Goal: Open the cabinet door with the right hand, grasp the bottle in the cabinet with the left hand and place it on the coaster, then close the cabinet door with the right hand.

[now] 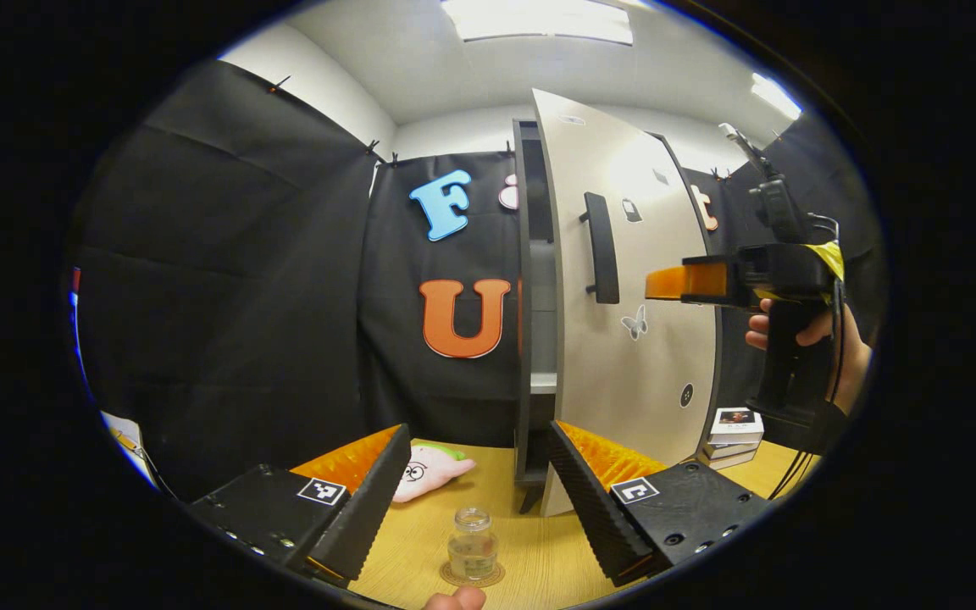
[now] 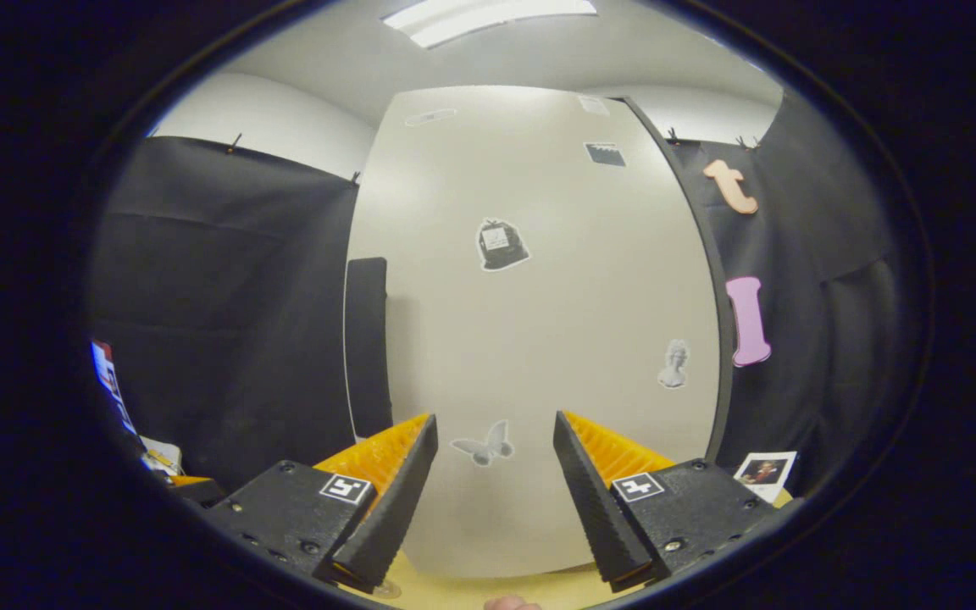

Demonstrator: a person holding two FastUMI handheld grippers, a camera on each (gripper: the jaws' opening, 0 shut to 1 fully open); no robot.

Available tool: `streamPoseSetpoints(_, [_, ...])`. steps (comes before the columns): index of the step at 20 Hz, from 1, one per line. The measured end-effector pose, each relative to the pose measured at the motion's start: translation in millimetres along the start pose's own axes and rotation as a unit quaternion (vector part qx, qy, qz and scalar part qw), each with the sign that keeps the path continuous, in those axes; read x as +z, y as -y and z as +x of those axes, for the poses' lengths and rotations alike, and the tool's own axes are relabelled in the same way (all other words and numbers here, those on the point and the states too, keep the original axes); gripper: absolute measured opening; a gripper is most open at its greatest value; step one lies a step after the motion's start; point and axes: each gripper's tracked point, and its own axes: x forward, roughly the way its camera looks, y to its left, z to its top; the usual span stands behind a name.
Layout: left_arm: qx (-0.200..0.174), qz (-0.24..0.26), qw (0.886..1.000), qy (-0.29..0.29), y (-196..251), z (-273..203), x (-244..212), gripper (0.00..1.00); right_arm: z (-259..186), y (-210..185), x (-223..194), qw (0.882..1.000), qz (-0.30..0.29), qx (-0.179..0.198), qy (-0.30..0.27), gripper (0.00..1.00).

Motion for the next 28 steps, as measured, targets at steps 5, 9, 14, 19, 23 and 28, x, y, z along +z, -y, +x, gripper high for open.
streamPoseSetpoints(5, [-0.02, -0.016, 1.0, 0.005, 16.9, 0.8, 6.6, 0.98, -61.1, 27.1, -2.2, 0.999, -0.03, -0.042, 0.008, 0.89])
streamPoseSetpoints(9, [-0.049, -0.015, 0.999, 0.007, 34.7, 1.8, 11.9, 0.97, -115.7, 47.8, -18.9, 0.996, -0.023, -0.086, -0.005, 0.89])
streamPoseSetpoints(14, [-0.063, -0.021, 0.998, 0.019, 51.2, 0.8, 21.7, 0.97, -182.8, 81.1, -44.5, 0.989, -0.022, -0.144, -0.027, 0.89])
streamPoseSetpoints(19, [-0.051, -0.019, 0.998, 0.03, 49.6, -5.4, 28.8, 0.97, -221.3, 97.3, -33.9, 0.983, -0.024, -0.181, -0.032, 0.89])
streamPoseSetpoints(23, [-0.039, -0.021, 0.998, 0.033, 48.2, -8.3, 34.5, 0.97, -220.1, 95.2, -24.3, 0.985, -0.005, -0.169, -0.023, 0.89])
streamPoseSetpoints(28, [-0.026, -0.02, 0.999, 0.031, 43.6, -9.2, 35.8, 0.97, -211.8, 86.8, -20.5, 0.988, -0.01, -0.151, -0.021, 0.89])
